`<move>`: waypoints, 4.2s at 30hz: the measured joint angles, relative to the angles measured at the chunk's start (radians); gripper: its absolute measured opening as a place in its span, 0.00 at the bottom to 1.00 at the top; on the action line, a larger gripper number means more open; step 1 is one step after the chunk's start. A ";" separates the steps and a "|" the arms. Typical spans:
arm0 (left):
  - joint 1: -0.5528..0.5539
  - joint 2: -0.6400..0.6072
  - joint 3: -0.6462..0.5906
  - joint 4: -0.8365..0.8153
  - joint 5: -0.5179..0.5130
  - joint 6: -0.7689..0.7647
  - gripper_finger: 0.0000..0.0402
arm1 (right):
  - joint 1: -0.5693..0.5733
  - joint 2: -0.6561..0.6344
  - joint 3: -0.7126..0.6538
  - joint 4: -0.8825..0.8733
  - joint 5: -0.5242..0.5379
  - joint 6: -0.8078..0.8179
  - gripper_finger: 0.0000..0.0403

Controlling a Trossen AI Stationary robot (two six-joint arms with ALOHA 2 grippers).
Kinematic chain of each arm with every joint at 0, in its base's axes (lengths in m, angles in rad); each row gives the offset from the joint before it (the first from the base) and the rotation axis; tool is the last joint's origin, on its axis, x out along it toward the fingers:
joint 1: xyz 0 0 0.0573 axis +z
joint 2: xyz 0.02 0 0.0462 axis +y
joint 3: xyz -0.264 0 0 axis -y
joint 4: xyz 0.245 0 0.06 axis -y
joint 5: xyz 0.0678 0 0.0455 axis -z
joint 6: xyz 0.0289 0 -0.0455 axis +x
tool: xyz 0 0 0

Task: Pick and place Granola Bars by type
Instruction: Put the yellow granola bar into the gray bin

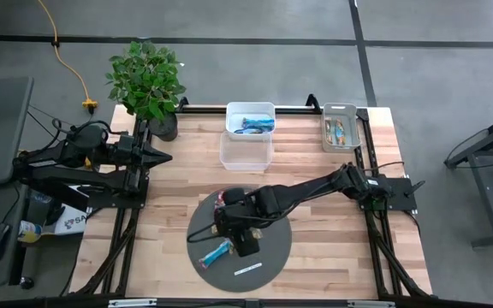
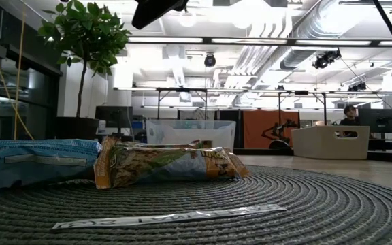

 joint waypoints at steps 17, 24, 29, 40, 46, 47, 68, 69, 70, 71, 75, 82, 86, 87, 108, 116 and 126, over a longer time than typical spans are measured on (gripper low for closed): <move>0.000 0.000 0.000 0.000 0.000 0.000 0.00 | -0.009 0.000 0.000 -0.004 0.054 0.078 0.55; 0.000 0.000 0.000 0.000 0.000 0.000 0.00 | -0.025 0.000 0.000 -0.009 0.019 0.054 0.55; 0.000 0.000 0.000 0.000 0.000 0.000 0.00 | -0.069 -0.043 -0.079 0.086 -0.046 0.060 0.55; 0.000 0.000 0.000 0.000 0.000 0.000 0.00 | -0.065 -0.419 -0.840 0.570 0.007 0.110 0.55; 0.000 0.000 0.000 0.000 0.000 0.000 0.00 | -0.079 -0.450 -1.085 0.792 -0.131 0.150 0.55; 0.000 0.000 0.000 0.000 0.000 0.000 0.00 | -0.075 -0.451 -1.108 0.835 -0.149 0.149 0.55; 0.000 0.000 0.000 0.000 0.000 0.000 0.00 | 0.014 -0.391 -1.273 1.228 -0.163 -0.008 0.55; 0.000 0.000 0.000 0.000 0.000 0.000 0.00 | 0.011 -0.381 -1.273 1.239 -0.163 -0.008 0.55; 0.000 0.000 0.000 0.000 0.000 0.000 0.00 | 0.009 -0.375 -1.272 1.248 -0.164 -0.008 0.55; 0.000 0.000 0.000 0.000 0.000 0.000 0.00 | 0.008 -0.367 -1.272 1.248 -0.164 -0.008 0.55; 0.000 0.000 0.000 0.000 0.000 0.000 0.00 | 0.006 -0.345 -1.272 1.253 -0.168 -0.008 0.55; 0.000 0.000 0.000 0.000 0.000 0.000 0.00 | 0.001 -0.299 -1.272 1.275 -0.194 -0.006 0.55; 0.000 0.000 0.000 0.000 0.000 0.000 0.00 | -0.002 -0.285 -1.272 1.277 -0.193 -0.005 0.55; 0.000 0.000 0.000 0.000 0.000 0.000 0.00 | -0.002 -0.285 -1.272 1.275 -0.193 -0.005 0.55; 0.000 0.000 0.000 0.000 0.000 0.000 0.00 | -0.007 -0.287 -1.256 1.234 -0.216 0.040 0.22; 0.000 0.000 0.000 0.000 0.000 0.000 0.00 | -0.021 -0.374 -1.174 1.153 -0.174 0.033 0.19; 0.000 0.000 0.000 0.000 0.000 0.000 0.00 | -0.147 -0.463 -1.153 0.972 -0.008 0.140 0.19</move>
